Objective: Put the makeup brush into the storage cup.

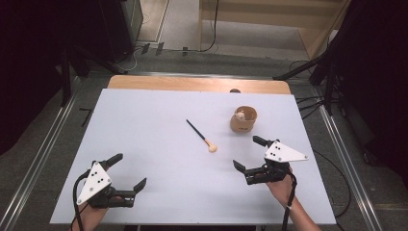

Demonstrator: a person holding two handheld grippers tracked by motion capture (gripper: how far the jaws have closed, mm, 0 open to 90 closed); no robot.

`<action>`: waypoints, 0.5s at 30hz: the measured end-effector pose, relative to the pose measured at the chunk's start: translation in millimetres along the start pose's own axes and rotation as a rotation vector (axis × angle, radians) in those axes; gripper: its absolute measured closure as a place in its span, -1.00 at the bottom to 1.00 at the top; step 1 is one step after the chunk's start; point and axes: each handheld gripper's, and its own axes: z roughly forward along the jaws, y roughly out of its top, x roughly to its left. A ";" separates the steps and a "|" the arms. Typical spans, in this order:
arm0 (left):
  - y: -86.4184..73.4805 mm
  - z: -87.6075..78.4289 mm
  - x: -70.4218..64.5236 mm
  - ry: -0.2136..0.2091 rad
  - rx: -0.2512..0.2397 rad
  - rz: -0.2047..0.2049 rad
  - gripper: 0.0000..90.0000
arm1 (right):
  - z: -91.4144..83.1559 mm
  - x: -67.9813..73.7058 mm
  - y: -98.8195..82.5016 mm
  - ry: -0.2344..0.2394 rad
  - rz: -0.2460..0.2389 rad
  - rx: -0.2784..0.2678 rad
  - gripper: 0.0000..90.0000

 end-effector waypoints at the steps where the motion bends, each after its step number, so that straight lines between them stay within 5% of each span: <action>1: 0.0 0.0 -0.1 0.000 -0.001 -0.001 -1.00 | 1.1 -0.6 0.4 0.001 0.000 -0.002 -1.00; 15: 0.0 -0.2 0.7 -0.001 0.001 -0.002 -1.00 | 19.2 -3.4 7.9 0.016 0.005 -0.003 -1.00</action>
